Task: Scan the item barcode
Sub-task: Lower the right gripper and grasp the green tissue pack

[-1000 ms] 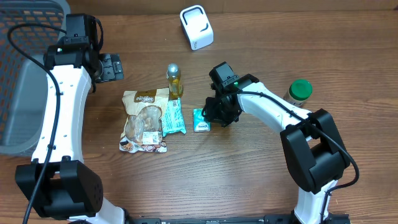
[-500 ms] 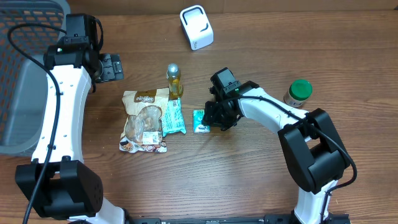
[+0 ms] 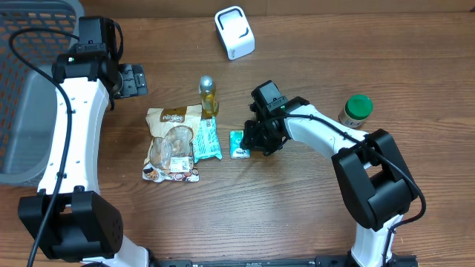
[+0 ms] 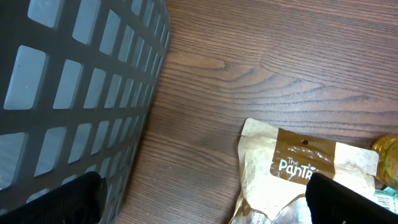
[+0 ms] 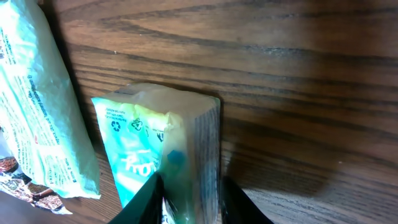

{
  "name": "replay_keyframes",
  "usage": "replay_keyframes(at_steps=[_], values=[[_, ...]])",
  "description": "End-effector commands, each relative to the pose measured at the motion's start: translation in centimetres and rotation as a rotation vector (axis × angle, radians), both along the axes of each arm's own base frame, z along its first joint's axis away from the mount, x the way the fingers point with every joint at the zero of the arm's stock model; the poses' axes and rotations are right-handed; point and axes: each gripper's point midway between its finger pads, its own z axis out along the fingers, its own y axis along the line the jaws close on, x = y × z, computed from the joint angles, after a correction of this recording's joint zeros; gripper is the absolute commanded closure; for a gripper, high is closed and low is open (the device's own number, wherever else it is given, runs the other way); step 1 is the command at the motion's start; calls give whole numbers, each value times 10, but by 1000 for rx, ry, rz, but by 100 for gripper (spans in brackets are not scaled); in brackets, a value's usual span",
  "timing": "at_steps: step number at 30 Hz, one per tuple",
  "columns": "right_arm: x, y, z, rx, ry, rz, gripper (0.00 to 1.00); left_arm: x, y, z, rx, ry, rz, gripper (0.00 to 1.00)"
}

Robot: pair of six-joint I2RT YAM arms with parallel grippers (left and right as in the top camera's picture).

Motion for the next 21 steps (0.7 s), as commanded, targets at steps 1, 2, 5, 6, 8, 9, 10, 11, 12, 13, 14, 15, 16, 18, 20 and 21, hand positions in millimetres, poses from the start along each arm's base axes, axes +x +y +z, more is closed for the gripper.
replay_keyframes(at_steps=[1, 2, 5, 6, 8, 9, 10, 11, 12, 13, 14, 15, 16, 18, 20, 21], values=[[-4, -1, -6, -9, 11, 5, 64, 3, 4, 12, 7, -31, -4, 1], [-4, -1, -6, -9, 12, 5, 62, 3, 4, 12, 7, -31, -4, 0], [-4, -2, -6, -9, 12, 5, 61, 3, 4, 12, 7, -31, -4, 1], [-4, -1, -6, -9, 12, 5, 61, 3, 4, 12, 7, -31, -4, 0], [-4, -1, -6, -8, 10, 5, 61, 3, 4, 12, 7, -31, -4, 0], [-4, -1, -6, -8, 10, 5, 61, 3, 4, 12, 7, -31, -4, 0], [-4, -1, -6, -8, 10, 5, 61, 3, 4, 12, 7, -31, -4, 1], [-4, -1, -6, -8, 10, 5, 61, 3, 4, 12, 7, -31, -4, 0], [-4, -1, -6, -8, 10, 5, 61, 3, 4, 12, 7, -31, -4, 0], [-4, -1, -6, -8, 10, 5, 61, 3, 4, 12, 7, -31, -4, 0], [-4, -1, -6, -8, 10, 5, 61, 3, 4, 12, 7, -31, -4, 1], [-4, -1, -6, -8, 10, 5, 61, 3, 4, 12, 7, -31, -4, 0], [-4, -1, -6, -8, 10, 5, 61, 3, 4, 12, 7, -31, -4, 1], [-4, -1, -6, -8, 10, 5, 62, 3, 4, 12, 7, -31, -4, 1], [-4, -1, -6, -8, 10, 5, 62, 3, 4, 12, 7, -31, -4, 0], [-4, -1, -6, -8, 10, 5, 62, 3, 4, 12, 7, -31, -4, 1]])
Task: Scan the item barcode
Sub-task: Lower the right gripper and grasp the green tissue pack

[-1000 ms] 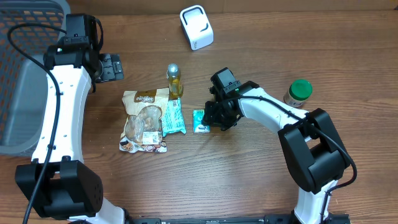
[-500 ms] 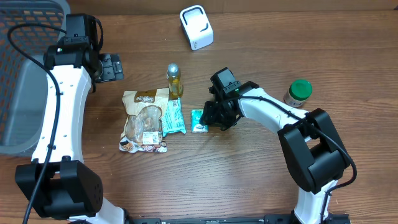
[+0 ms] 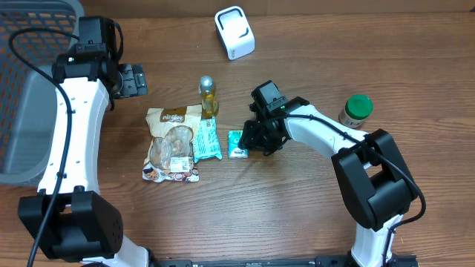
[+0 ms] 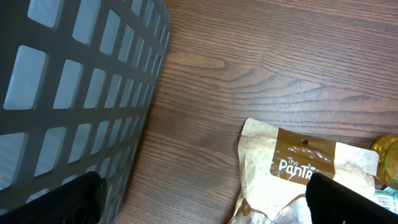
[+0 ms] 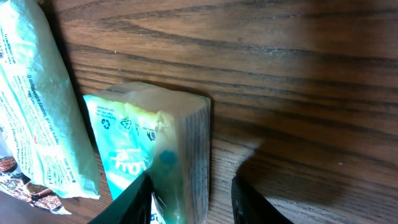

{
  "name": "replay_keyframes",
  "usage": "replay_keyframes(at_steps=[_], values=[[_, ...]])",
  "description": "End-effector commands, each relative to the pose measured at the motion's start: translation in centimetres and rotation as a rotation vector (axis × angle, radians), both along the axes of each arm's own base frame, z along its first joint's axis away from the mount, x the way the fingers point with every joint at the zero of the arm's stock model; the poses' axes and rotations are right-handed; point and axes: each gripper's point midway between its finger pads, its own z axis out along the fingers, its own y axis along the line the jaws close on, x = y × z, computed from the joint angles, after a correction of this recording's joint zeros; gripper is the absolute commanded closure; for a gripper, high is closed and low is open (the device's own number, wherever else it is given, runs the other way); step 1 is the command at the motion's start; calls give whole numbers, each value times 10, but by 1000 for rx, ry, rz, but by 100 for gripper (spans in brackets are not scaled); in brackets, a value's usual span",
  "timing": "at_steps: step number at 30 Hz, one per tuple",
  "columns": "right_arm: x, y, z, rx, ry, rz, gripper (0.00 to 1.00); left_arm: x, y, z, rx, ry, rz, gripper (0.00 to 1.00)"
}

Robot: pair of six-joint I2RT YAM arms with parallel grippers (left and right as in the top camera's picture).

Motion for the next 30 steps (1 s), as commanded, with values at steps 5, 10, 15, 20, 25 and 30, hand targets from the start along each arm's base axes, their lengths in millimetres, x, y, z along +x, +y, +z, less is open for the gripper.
replay_keyframes(at_steps=[5, 10, 15, 20, 25, 30], values=[[-4, -1, -6, -7, 11, 3, 69, 3, 4, 12, 7, -31, -3, 1], [-5, -1, -6, -8, 18, -8, 72, 3, 4, 12, 7, -31, -4, 0], [-5, -1, -6, -9, 25, -19, 76, 3, 4, 12, 7, -31, -3, 0], [-7, 0, -6, -12, 30, -18, 79, 3, 4, 12, 7, -31, -4, 0], [-10, 4, -10, -41, 20, -25, 83, 3, 4, 12, 7, -31, -4, 0], [-12, 6, -11, -63, 10, -33, 89, 3, 4, 12, 7, -31, -4, 0]])
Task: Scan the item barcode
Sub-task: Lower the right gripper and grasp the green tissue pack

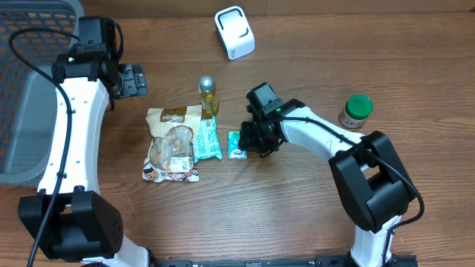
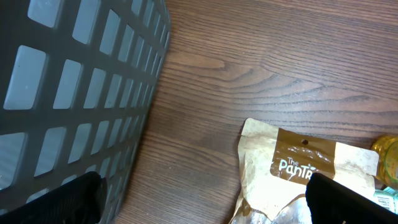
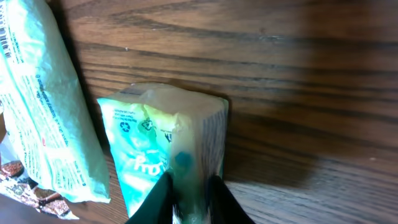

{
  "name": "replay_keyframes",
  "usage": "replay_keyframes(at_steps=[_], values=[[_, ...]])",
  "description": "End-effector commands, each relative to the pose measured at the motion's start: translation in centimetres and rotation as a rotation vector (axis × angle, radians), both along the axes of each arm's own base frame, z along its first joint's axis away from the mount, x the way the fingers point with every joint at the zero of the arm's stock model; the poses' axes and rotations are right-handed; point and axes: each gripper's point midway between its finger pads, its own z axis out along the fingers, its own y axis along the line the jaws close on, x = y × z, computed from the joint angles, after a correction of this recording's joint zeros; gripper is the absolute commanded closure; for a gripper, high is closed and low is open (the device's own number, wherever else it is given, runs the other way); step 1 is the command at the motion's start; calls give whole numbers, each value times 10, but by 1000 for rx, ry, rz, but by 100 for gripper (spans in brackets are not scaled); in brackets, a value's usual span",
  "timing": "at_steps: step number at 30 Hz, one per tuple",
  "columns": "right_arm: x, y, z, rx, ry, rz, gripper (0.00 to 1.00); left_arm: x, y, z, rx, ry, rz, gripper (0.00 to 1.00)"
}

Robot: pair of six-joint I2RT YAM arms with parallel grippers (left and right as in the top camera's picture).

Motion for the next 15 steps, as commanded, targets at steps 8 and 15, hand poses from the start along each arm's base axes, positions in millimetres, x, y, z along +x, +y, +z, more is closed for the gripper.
replay_keyframes(at_steps=[8, 15], values=[[5, -13, 16, -32, -30, -27, 96, 3, 4, 12, 7, -31, -4, 1], [21, -32, 57, -97, -190, -26, 96, 3, 4, 12, 7, -31, -4, 0]])
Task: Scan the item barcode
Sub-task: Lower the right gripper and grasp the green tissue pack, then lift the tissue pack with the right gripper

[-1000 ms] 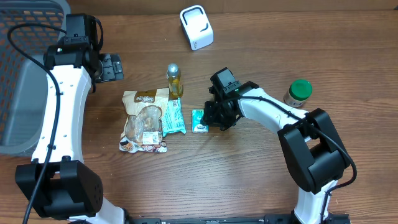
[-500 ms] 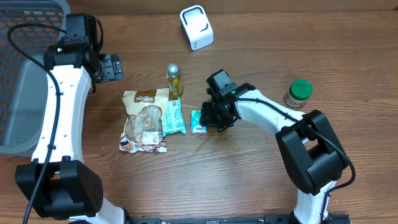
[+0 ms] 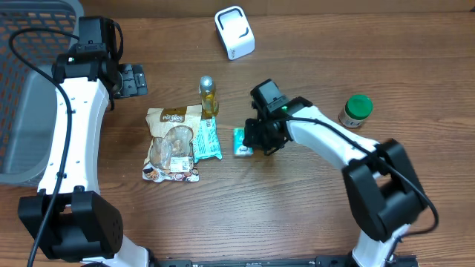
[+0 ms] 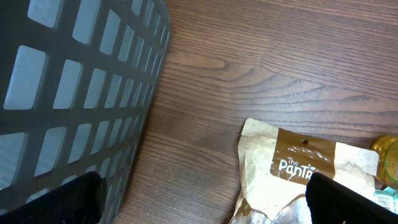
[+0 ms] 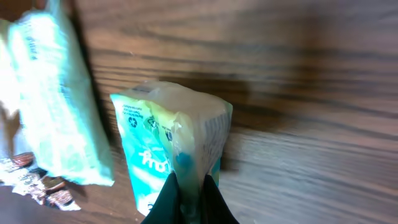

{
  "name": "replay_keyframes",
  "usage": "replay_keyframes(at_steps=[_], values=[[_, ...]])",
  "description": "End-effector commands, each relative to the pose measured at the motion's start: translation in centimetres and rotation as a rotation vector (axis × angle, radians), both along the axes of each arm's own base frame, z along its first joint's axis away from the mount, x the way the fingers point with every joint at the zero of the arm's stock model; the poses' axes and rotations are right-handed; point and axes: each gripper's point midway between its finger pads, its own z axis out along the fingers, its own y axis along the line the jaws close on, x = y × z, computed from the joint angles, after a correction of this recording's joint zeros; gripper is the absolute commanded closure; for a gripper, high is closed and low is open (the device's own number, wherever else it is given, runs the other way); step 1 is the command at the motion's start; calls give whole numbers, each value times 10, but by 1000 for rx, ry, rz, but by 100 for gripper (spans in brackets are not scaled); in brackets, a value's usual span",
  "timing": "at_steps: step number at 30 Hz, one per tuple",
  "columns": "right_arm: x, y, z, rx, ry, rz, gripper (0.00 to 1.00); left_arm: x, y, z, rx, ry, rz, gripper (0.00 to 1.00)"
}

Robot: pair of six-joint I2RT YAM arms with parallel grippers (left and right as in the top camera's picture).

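Observation:
A small teal tissue packet (image 3: 242, 141) is at the table's middle, and my right gripper (image 3: 261, 138) is shut on its folded edge. In the right wrist view the packet (image 5: 163, 140) stands on edge with the dark fingers pinched close together on it at my right gripper (image 5: 189, 200); the wood behind is blurred. The white barcode scanner (image 3: 234, 32) stands at the back centre. My left gripper (image 3: 134, 79) hovers open at the back left, with nothing between its widely spread jaws (image 4: 205, 205).
Left of the packet lie a long green wrapper (image 3: 208, 141) and a brown Pantry snack bag (image 3: 173, 142), with a yellow oil bottle (image 3: 208, 95) behind them. A green-lidded jar (image 3: 356, 110) stands at the right. A grey basket (image 3: 22, 96) fills the left edge.
My right gripper's fingers have closed tighter on the teal packet. The packet and the gripper have shifted slightly right, away from the green wrapper. The left arm has not moved.
My right gripper first straddled the packet's edge, then stood wider open around it. It then narrowed onto the packet again, and now pinches it firmly and has carried it a little to the right. The left arm stayed still throughout.

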Motion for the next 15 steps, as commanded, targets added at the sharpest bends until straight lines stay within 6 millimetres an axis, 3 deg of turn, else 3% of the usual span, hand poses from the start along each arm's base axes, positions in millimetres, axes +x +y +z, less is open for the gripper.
replay_keyframes(at_steps=[1, 8, 15], values=[[15, -16, 27, -67, -122, -16, 96, 3, 4, 12, 7, -31, -4, 1], [10, -30, 22, -151, -119, -6, 96, 3, 4, 12, 7, -31, -4, 0], [9, -31, 21, -161, -118, 12, 96, 3, 4, 12, 7, -31, -4, 1]])
